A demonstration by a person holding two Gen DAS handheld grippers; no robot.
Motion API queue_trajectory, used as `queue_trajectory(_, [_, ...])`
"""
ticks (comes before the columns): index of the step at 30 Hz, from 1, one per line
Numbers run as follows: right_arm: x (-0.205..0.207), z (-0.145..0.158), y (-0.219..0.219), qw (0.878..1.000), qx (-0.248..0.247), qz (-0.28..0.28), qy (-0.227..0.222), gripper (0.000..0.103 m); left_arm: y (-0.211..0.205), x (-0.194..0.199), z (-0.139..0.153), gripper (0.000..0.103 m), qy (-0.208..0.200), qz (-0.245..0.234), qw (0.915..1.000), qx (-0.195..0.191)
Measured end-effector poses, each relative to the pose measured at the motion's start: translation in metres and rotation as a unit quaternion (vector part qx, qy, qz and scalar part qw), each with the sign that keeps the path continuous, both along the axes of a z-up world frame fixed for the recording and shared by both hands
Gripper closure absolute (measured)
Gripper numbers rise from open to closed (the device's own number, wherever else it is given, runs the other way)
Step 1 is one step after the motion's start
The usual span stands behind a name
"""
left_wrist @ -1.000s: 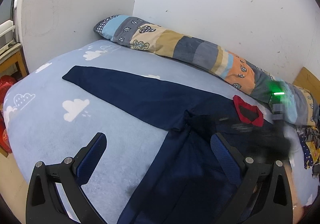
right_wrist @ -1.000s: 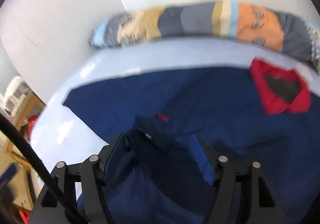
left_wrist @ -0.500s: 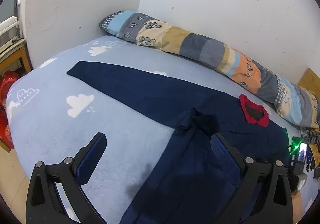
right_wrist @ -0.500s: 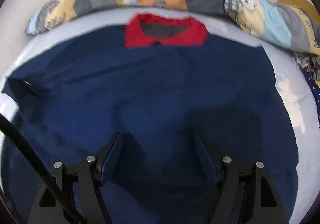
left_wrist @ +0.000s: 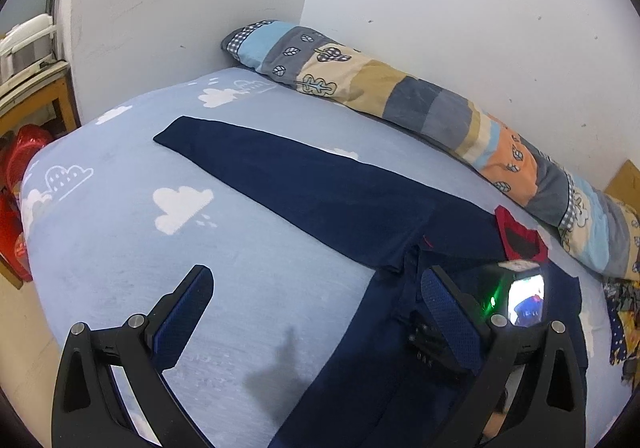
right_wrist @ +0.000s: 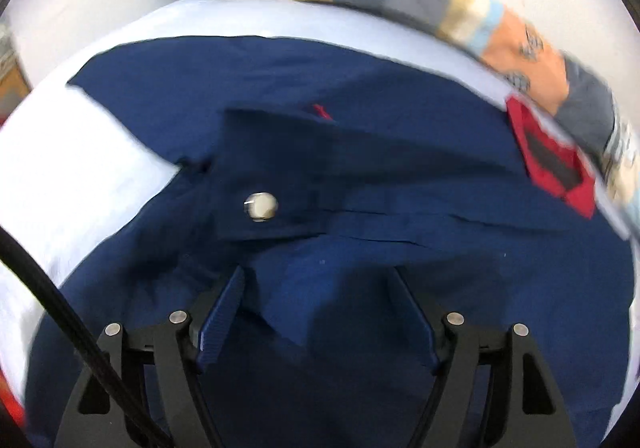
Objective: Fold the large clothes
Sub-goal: 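Lay the sleeve flat over the jacket front with the right tool, then open the right tool and withdraw it from the sleeve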
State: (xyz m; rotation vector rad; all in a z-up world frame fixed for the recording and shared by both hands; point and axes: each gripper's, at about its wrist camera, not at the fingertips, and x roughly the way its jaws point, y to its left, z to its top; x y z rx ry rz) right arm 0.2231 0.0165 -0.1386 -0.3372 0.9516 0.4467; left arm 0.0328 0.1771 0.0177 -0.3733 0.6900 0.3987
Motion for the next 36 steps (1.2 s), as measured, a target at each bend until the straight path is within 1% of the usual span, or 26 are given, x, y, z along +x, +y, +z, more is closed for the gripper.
queue_trajectory(1, [-0.001,0.005,-0.004,1.000,0.011,0.002,0.000,0.025,0.002,-0.001,0.001,0.000,-0.001,0.003,1.0000,-0.002])
queue_trajectory(4, [0.007,0.030,-0.047,0.995,0.094,-0.039,0.006,0.024,0.007,-0.004,0.001,0.000,-0.003,0.008,0.9999,-0.010])
queue_trajectory(5, [0.013,0.034,-0.060,0.994,0.102,-0.048,0.004,0.024,0.007,-0.004,0.001,0.000,-0.004,0.007,0.9999,-0.013])
queue_trajectory(7, [0.022,0.039,-0.099,0.991,0.097,-0.093,-0.008,0.023,0.005,-0.003,0.000,0.000,-0.002,0.005,0.9999,-0.011])
queue_trajectory(9, [0.029,0.036,-0.136,0.988,0.087,-0.130,-0.006,0.023,0.002,-0.002,0.000,0.000,0.000,0.000,1.0000,-0.009])
queue_trajectory(11, [0.037,0.026,-0.182,0.981,0.079,-0.178,-0.002,0.023,-0.002,-0.001,0.000,0.000,0.001,-0.005,1.0000,-0.004])
queue_trajectory(13, [0.041,0.013,-0.229,0.971,0.081,-0.222,0.016,0.023,-0.007,0.001,0.000,0.000,0.004,-0.011,0.9999,0.001])
queue_trajectory(14, [0.041,0.004,-0.247,0.967,0.077,-0.241,0.032,0.020,-0.010,0.002,-0.001,0.000,0.005,-0.015,0.9999,0.004])
queue_trajectory(15, [0.043,-0.011,-0.267,0.962,0.076,-0.254,0.069,0.020,-0.012,0.004,-0.002,0.000,0.007,-0.019,0.9998,0.006])
queue_trajectory(17, [0.038,-0.008,-0.279,0.963,0.097,-0.239,0.074,0.021,-0.019,0.009,-0.004,0.000,0.012,-0.029,0.9994,0.012])
queue_trajectory(19, [0.032,0.004,-0.287,0.963,0.097,-0.240,0.077,0.020,-0.025,0.013,-0.006,0.000,0.018,-0.037,0.9990,0.020])
queue_trajectory(21, [0.016,0.030,-0.298,0.962,0.140,-0.232,0.047,0.020,-0.030,0.016,-0.008,0.000,0.022,-0.044,0.9984,0.025])
queue_trajectory(22, [0.007,0.041,-0.303,0.961,0.155,-0.227,0.032,0.018,-0.033,0.017,-0.009,0.000,0.025,-0.048,0.9981,0.028])
queue_trajectory(23, [0.003,0.046,-0.307,0.961,0.154,-0.227,0.026,0.013,-0.035,0.018,-0.010,0.000,0.027,-0.053,0.9978,0.030])
queue_trajectory(24, [0.000,0.046,-0.310,0.963,0.143,-0.229,0.029,0.013,-0.037,0.019,-0.011,0.000,0.028,-0.057,0.9975,0.031])
queue_trajectory(25, [-0.002,0.041,-0.311,0.965,0.126,-0.225,0.042,0.013,-0.038,0.020,-0.012,0.000,0.029,-0.058,0.9973,0.033])
queue_trajectory(27, [-0.006,0.018,-0.313,0.971,0.077,-0.212,0.083,0.013,-0.042,0.021,-0.014,0.000,0.034,-0.062,0.9969,0.034])
queue_trajectory(28, [-0.014,0.007,-0.312,0.971,0.050,-0.214,0.099,0.013,-0.045,0.023,-0.016,0.000,0.036,-0.067,0.9965,0.034])
queue_trajectory(29, [-0.019,-0.003,-0.314,0.969,0.033,-0.215,0.114,0.014,-0.047,0.023,-0.016,0.000,0.037,-0.069,0.9963,0.037])
queue_trajectory(30, [-0.029,-0.001,-0.316,0.971,0.039,-0.212,0.103,0.014,-0.051,0.024,-0.017,0.000,0.038,-0.073,0.9957,0.043])
queue_trajectory(32, [-0.046,0.013,-0.317,0.971,0.061,-0.213,0.090,0.015,-0.056,0.025,-0.018,0.000,0.039,-0.084,0.9945,0.048])
queue_trajectory(34, [-0.061,0.044,-0.316,0.969,0.084,-0.220,0.069,0.015,-0.059,0.027,-0.020,0.000,0.040,-0.097,0.9934,0.046])
queue_trajectory(35, [-0.071,0.060,-0.317,0.968,0.104,-0.220,0.053,0.015,-0.061,0.029,-0.021,0.000,0.042,-0.105,0.9928,0.040])
queue_trajectory(36, [-0.085,0.078,-0.317,0.966,0.135,-0.217,0.035,0.015,-0.062,0.030,-0.022,0.000,0.042,-0.112,0.9923,0.033])
